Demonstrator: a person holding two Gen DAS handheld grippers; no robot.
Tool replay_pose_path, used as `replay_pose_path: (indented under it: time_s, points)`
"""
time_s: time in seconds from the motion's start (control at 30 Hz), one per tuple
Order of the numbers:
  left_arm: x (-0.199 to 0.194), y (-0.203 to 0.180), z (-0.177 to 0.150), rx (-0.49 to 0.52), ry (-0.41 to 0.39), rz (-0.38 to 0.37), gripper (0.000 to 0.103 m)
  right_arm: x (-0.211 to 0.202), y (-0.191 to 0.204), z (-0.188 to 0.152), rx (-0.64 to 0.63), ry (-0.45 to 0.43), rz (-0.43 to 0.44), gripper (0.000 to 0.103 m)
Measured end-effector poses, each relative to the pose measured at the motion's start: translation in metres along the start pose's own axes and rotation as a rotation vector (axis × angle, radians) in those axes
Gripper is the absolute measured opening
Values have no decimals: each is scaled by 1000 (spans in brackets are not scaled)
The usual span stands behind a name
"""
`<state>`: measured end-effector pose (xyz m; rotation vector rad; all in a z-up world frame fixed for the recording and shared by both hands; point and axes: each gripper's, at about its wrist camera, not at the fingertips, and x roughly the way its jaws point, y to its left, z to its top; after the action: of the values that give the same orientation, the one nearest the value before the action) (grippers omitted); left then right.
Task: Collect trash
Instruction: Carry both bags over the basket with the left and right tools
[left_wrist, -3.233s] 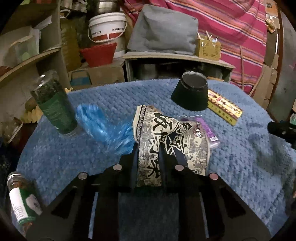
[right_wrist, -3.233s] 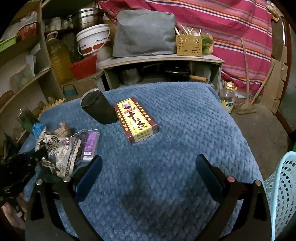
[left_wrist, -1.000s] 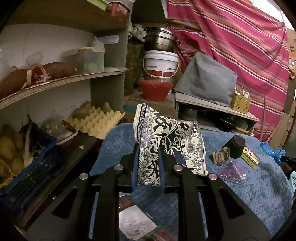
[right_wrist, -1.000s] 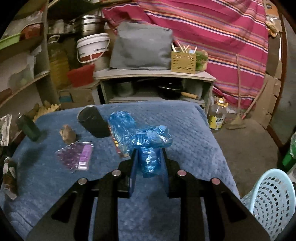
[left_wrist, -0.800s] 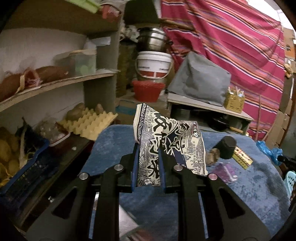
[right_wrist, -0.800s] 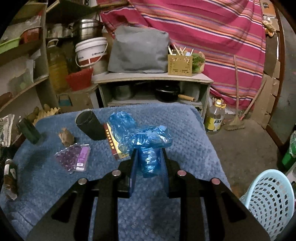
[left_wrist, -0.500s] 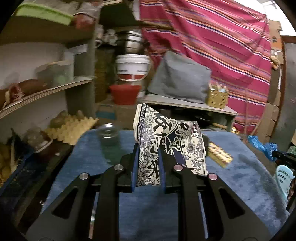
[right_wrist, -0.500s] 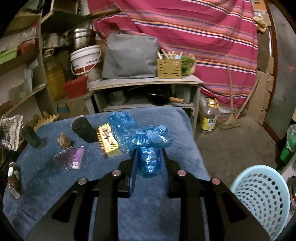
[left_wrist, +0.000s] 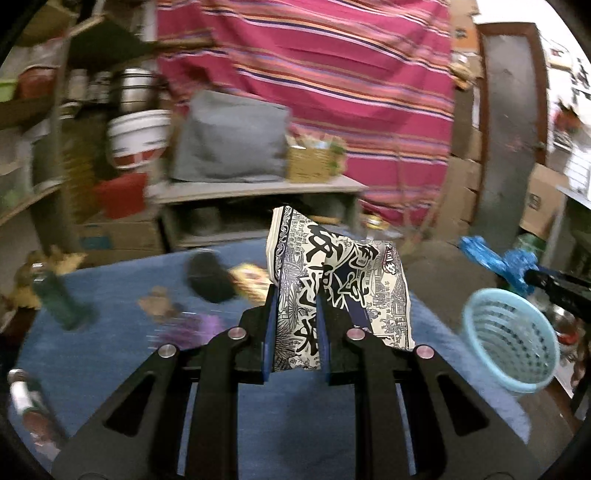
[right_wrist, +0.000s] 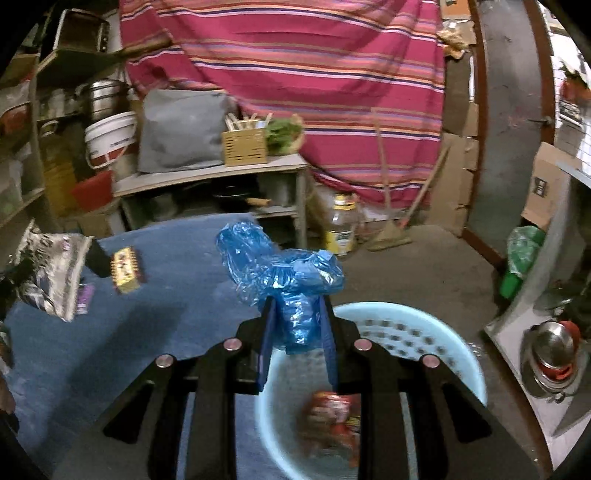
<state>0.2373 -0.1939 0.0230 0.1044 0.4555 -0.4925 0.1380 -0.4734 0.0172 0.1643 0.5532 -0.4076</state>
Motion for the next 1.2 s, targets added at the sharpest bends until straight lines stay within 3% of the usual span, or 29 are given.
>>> replay_pose_path:
  time_s: [0.2, 0.43, 0.8, 0.9, 0.93, 1.07, 1.13, 1.2]
  points:
    - [17, -78, -5, 44, 20, -118, 18, -5, -49, -6, 14, 0, -77, 24]
    - [40, -164, -19, 110, 68, -241, 19, -10, -90, -8, 90, -13, -98, 24]
    - [80, -219, -39, 73, 165, -367, 32, 3, -117, -19, 129, 42, -108, 24]
    - [86, -219, -39, 45, 178, -376, 49, 7, -119, -22, 138, 60, -99, 24]
    - [88, -219, -39, 40, 180, -378, 59, 9, -119, -23, 138, 69, -96, 24]
    - [87, -216, -38, 22, 177, -363, 72, 14, -117, -26, 127, 97, -91, 24]
    - [83, -207, -34, 13, 159, -316, 84, 17, -114, -28, 122, 109, -85, 24]
    - [76, -196, -31, 1, 134, -287, 89, 21, -110, -29, 114, 125, -76, 25]
